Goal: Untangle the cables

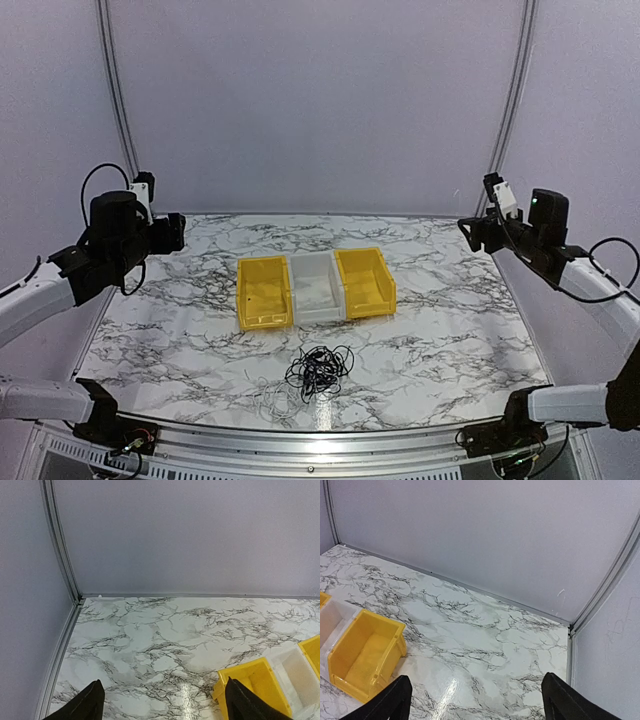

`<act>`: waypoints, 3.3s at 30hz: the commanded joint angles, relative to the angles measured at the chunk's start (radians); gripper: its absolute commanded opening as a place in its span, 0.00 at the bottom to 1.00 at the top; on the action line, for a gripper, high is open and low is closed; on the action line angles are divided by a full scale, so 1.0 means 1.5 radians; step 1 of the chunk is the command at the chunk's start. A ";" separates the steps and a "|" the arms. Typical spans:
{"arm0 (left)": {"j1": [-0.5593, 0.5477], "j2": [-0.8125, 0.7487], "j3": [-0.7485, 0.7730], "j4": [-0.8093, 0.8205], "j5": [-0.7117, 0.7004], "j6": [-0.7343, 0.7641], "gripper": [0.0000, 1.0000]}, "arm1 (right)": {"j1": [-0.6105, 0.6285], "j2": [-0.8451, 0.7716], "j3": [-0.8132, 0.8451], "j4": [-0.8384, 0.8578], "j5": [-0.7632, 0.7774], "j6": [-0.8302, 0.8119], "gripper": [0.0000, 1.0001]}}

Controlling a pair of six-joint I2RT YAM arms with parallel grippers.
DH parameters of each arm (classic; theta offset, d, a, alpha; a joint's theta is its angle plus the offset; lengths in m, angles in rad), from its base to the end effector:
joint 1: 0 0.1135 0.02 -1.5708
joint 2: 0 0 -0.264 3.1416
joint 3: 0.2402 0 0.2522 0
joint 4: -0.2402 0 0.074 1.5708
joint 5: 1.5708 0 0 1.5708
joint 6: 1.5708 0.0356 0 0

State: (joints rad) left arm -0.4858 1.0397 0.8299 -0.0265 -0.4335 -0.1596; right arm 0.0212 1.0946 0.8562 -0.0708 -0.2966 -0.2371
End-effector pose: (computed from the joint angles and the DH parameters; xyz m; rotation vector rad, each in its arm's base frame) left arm 0.2207 -0.0996 0.3239 -0.0155 1.7854 -0.0721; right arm 0.2538 0.0158 0.3157 -0.4401 1.8155 0.1297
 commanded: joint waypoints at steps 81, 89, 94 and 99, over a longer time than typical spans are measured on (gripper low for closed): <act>-0.477 0.648 0.016 0.503 0.115 -0.252 0.59 | 0.480 0.244 0.198 -0.432 -0.351 -0.198 0.00; -0.475 0.671 -0.006 0.545 0.135 -0.273 0.56 | 0.360 0.209 0.460 -0.600 -0.385 -0.254 0.00; -0.472 0.675 -0.004 0.545 0.144 -0.274 0.56 | 0.287 0.180 0.572 -0.565 -0.436 -0.233 0.00; -0.469 0.678 -0.004 0.545 0.148 -0.277 0.56 | 0.247 0.191 0.703 -0.561 -0.508 -0.197 0.00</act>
State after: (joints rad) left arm -1.1973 2.0350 0.8341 0.8230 -0.2260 -0.5690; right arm 0.4271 1.3869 1.7821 -0.9073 -0.9268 -0.5697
